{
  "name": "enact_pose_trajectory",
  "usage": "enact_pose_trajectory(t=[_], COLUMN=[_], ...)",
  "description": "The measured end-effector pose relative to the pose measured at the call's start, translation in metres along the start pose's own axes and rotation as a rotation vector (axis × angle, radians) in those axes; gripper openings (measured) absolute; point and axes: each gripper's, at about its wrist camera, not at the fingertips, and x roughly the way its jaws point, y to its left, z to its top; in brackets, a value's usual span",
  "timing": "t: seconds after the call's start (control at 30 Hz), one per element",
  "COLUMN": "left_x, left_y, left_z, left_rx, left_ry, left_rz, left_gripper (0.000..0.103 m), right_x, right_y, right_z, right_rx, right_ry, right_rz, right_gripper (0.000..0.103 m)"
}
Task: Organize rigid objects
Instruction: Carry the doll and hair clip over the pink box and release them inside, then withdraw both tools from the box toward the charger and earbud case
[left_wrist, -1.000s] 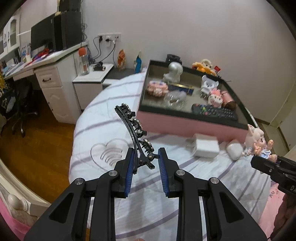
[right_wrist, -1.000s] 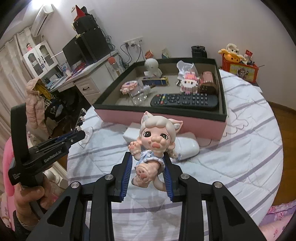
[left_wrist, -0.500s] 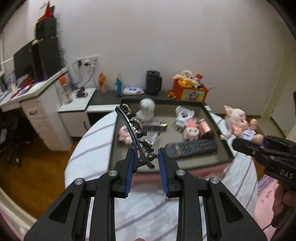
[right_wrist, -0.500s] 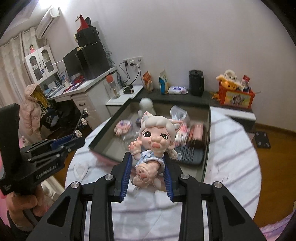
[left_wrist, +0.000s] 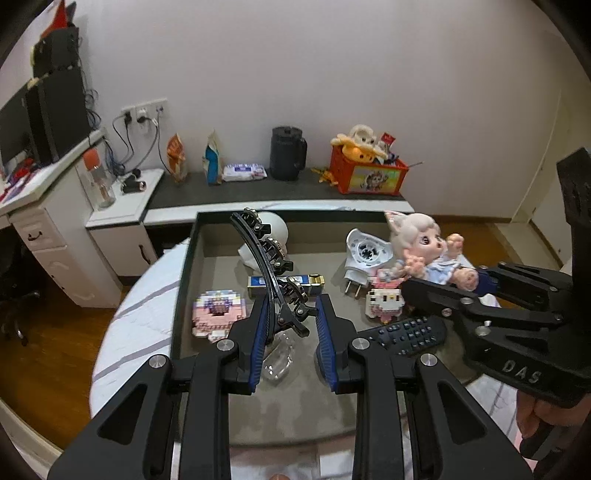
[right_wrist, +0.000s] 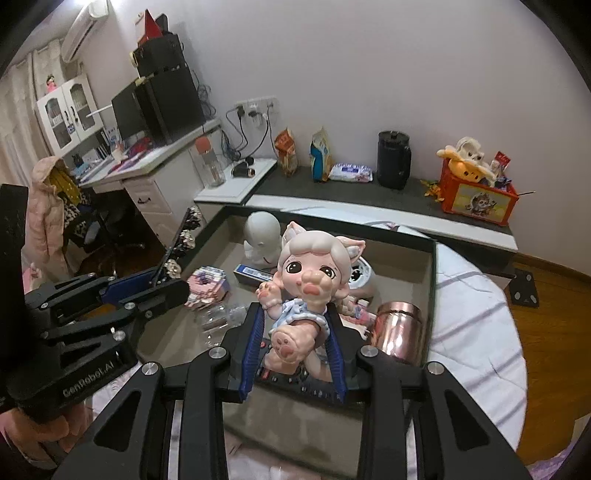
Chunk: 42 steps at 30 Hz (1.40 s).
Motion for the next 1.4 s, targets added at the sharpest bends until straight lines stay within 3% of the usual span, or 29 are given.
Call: enact_pose_trajectory(t=[0.43,0.53,0.6,0.7,0.73,0.93,1.0,1.4], left_x=[0.055,0.057,0.052,0.032,0.026,-0.014,-0.029,-0.115], left_y=[0.011,0.018,0.025,0.033,0.034,0.032,0.027,0.003], left_z=[-0.007,-0.008,-0.01,-0.012,-0.013,-0.022,-0.028,-0.063], left_rx=[-0.026,-0.039,-0.068,-0.095,-0.097,-0.09,-0.085,-0.079], left_ry=[0.1,0.116,0.113,0.069,0.053,0.005,-0.005,-0.066], left_rz=[-0.003,0.029,0.031,0.042,0.044,0.076,0.094,0.138], left_gripper=[0.029,0.052,0.063,0.095,0.101,0.102,0.103,0.103], right_x=[0.062,0.067,0.065,0.052,0.048,0.015,0.003,-0.081], right_y=[-0.003,0.002,0.002,-0.004,-0.005,-0.003,-0.003,0.013], right_z=[0.0,-0.001,-0.002,-0.002,-0.001,-0.005,-0.01,-0.043], right_rx=[-0.033,-0.068,-0.077,-0.052,-0.047,-0.002,0.033,0.117], right_ry=[0.104,0.118,0.11,0.079,0.069,0.021,0.014,-0.084], right_rz=[-0.016,-0.05,-0.093,-0.109,-0.104,-0.088,-0.082,-0.085], right_gripper=[0.033,0.036,0.057,0.08,0.082,0.086,0.103,0.103])
